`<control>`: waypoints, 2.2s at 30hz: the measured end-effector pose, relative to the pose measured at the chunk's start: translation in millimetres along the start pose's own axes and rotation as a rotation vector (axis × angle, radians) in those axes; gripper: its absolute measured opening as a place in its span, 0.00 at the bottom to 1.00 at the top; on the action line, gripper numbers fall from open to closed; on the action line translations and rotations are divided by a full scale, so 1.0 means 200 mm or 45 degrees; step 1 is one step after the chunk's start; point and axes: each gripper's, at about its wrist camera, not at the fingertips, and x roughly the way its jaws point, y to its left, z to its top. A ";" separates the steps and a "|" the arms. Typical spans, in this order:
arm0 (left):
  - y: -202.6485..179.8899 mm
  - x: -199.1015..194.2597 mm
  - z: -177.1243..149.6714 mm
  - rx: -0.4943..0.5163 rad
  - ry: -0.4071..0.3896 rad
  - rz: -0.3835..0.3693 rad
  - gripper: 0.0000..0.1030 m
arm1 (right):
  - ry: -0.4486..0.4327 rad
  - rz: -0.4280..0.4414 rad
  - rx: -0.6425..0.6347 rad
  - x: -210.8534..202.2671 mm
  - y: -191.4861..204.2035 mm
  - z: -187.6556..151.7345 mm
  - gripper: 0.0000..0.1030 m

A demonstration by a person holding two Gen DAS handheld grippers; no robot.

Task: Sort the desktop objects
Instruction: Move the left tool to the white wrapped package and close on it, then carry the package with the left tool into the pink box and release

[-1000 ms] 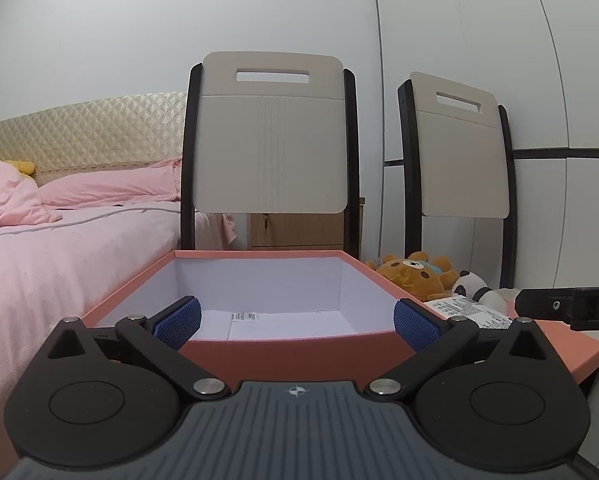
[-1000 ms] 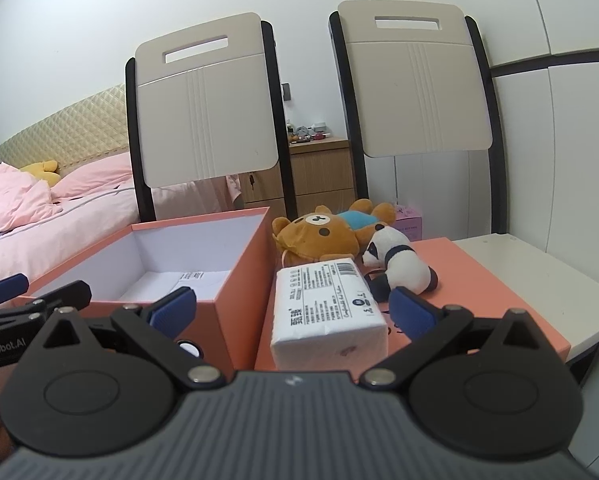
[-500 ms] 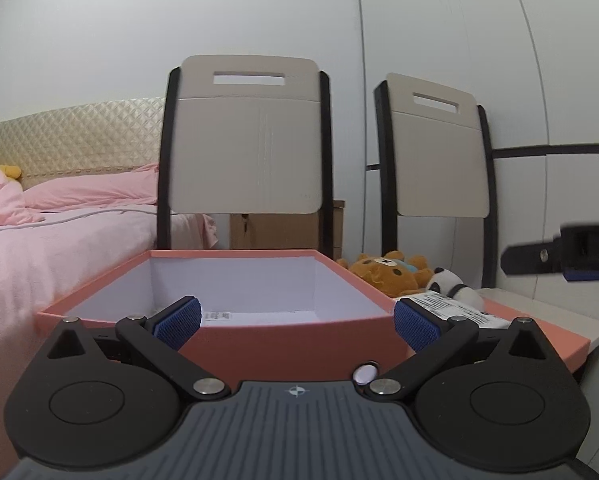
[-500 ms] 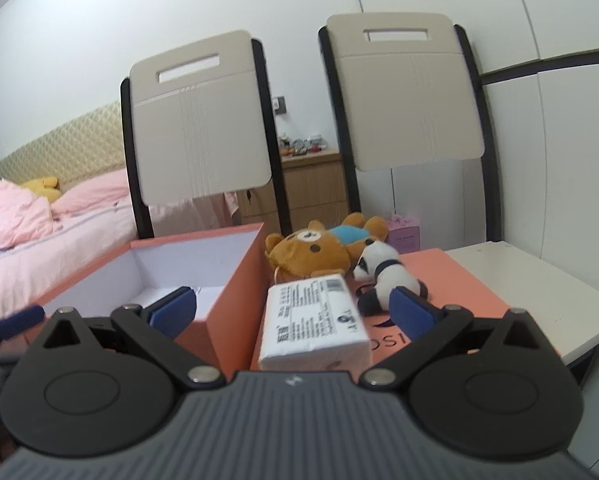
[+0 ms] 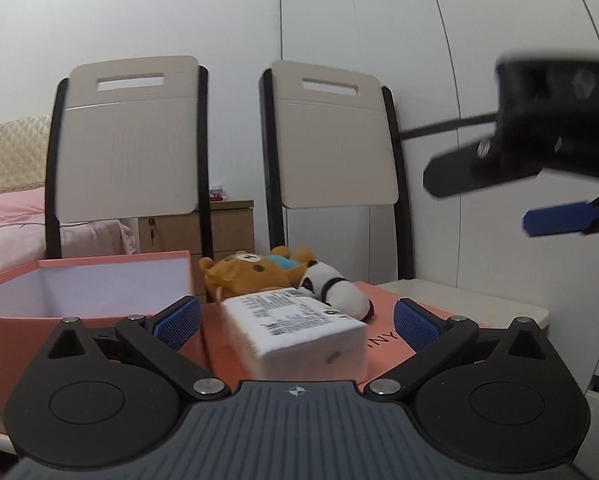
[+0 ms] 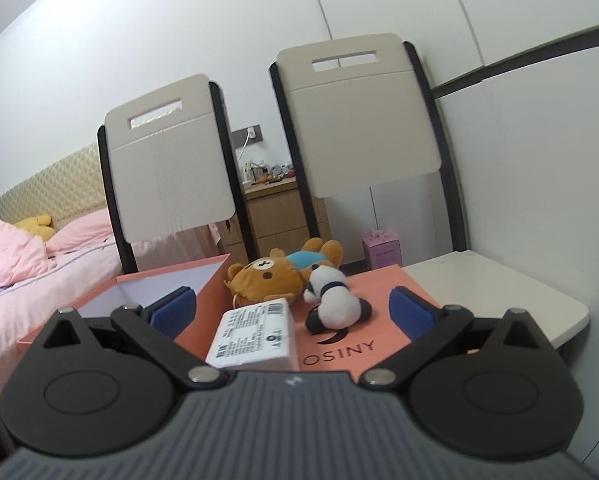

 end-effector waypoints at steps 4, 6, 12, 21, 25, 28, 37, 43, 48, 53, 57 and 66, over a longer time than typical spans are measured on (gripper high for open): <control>-0.09 0.14 -0.03 -0.021 0.057 0.075 1.00 | -0.009 -0.020 0.021 -0.05 -0.09 0.01 1.00; -0.11 0.19 -0.05 -0.032 0.063 0.115 1.00 | -0.006 -0.022 0.030 -0.08 -0.12 0.01 1.00; -0.06 0.32 -0.09 -0.076 0.171 0.147 1.00 | 0.011 -0.016 0.034 -0.11 -0.20 0.02 1.00; -0.05 0.41 -0.05 -0.094 0.196 0.183 0.94 | 0.027 -0.019 0.043 -0.11 -0.22 0.01 1.00; -0.03 0.40 -0.03 -0.105 0.208 0.158 0.89 | 0.036 -0.027 0.037 -0.09 -0.21 0.01 1.00; -0.02 0.37 -0.01 -0.104 0.187 0.138 0.88 | 0.042 -0.032 0.034 -0.08 -0.20 0.01 1.00; 0.07 0.22 0.16 -0.149 0.104 0.047 0.85 | 0.036 -0.071 0.056 -0.07 -0.21 0.01 1.00; 0.20 0.13 0.28 -0.156 0.011 0.027 0.85 | 0.066 -0.050 0.066 0.01 -0.19 0.05 1.00; 0.28 0.08 0.33 -0.180 -0.007 -0.048 0.84 | 0.090 -0.011 0.002 0.12 -0.11 0.12 1.00; 0.37 0.03 0.40 -0.197 -0.060 -0.068 0.84 | 0.088 0.048 -0.013 0.25 -0.04 0.24 1.00; 0.46 -0.01 0.45 -0.192 -0.110 -0.035 0.84 | 0.055 0.062 -0.057 0.36 0.02 0.36 1.00; 0.67 0.03 0.42 -0.167 -0.121 0.122 0.84 | 0.110 0.127 -0.042 0.75 0.13 0.40 1.00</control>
